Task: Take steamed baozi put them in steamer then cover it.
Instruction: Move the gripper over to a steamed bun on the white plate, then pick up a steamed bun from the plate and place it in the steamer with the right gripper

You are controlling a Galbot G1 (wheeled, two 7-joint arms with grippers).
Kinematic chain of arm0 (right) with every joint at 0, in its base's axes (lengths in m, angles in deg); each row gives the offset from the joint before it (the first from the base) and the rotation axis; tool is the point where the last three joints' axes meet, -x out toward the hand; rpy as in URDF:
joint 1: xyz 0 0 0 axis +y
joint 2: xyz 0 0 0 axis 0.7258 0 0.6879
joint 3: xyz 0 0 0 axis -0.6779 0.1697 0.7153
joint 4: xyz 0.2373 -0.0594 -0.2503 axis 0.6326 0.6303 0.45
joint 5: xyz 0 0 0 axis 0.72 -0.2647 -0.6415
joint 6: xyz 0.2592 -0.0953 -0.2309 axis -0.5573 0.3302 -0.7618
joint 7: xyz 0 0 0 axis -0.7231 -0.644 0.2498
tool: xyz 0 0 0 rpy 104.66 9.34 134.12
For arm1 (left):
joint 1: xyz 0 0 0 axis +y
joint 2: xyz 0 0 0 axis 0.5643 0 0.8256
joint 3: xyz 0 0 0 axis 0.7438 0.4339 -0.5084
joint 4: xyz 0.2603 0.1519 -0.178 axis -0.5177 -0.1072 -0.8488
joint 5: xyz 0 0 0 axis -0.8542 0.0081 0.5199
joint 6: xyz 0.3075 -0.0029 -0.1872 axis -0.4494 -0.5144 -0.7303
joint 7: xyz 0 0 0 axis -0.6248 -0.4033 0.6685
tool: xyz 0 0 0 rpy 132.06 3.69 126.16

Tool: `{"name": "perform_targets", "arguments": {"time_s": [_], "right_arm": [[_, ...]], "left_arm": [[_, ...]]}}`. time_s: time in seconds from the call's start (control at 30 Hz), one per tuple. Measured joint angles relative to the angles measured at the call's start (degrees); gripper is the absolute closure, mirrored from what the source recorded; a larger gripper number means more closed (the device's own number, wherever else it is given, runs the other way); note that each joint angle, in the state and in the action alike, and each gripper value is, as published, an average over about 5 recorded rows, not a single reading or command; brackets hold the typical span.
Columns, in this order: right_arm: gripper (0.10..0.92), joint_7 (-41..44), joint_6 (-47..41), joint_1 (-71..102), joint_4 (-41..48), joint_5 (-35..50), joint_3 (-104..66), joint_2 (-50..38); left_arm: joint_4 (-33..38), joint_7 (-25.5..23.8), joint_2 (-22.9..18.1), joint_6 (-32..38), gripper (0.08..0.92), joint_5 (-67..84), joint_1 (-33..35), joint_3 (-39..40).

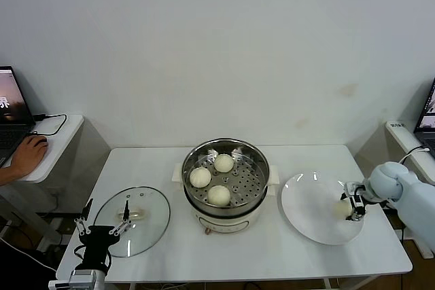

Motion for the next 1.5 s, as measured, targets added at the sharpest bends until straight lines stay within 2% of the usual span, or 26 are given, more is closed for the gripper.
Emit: {"name": "perform_targets", "arguments": {"time_s": [0.23, 0.57, 1.0, 1.23, 1.5], "right_arm": [[0.442, 0.31, -0.01, -0.82, -0.36, 0.53, 0.31, -0.51], [0.439, 0.38, -2.34, -8.5, -4.85, 6.45, 6.33, -3.68], [0.423, -3.04, -9.36, -37.1, -17.53, 26.14, 27.9, -3.93], [0.416, -7.38, -15.25, -49.38, -22.22, 37.78, 37.98, 1.7], [0.414, -13.26, -22.17, -53.79, -23.4, 46.8, 43.32, 9.65]], "left_arm": [[0.01, 0.01, 0.03, 0.01, 0.177, 0.0, -0.02, 0.03], [0.08, 0.0, 0.31, 0.0, 0.177, -0.01, -0.45, 0.23], [0.74, -0.04, 0.68, -0.03, 0.177, 0.01, -0.75, 0.52], [0.94, -0.02, 0.72, 0.06, 0.177, 0.11, -0.79, 0.35], [1.34, 0.02, 0.19, 0.07, 0.177, 0.23, -0.76, 0.25]]}}
